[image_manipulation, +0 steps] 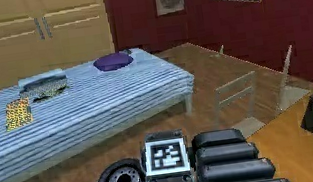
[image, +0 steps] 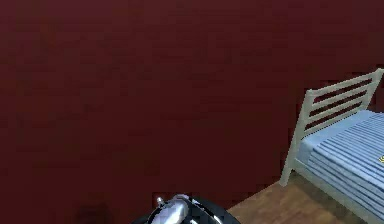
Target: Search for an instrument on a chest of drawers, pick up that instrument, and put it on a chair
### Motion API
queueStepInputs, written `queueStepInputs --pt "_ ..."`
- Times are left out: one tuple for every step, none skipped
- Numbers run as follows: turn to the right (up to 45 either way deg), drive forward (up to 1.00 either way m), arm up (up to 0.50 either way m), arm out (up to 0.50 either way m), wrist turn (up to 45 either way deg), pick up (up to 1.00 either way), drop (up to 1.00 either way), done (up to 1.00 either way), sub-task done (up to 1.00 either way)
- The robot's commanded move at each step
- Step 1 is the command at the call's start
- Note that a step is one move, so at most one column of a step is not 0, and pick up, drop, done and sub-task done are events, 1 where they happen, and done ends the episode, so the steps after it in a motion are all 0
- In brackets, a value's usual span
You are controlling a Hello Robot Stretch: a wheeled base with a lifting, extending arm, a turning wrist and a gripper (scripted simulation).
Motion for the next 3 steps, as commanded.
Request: queueStepInputs --pt "-45.0 0.00 0.00 0.00 0.0 0.00 0.00 0.00 0.00" --pt "-18.0 0.00 0.00 0.00 0.0 0.00 0.00 0.00 0.00" --pt "45.0 0.00 0.00 0.00 0.0 0.00 0.00 0.00 0.00"
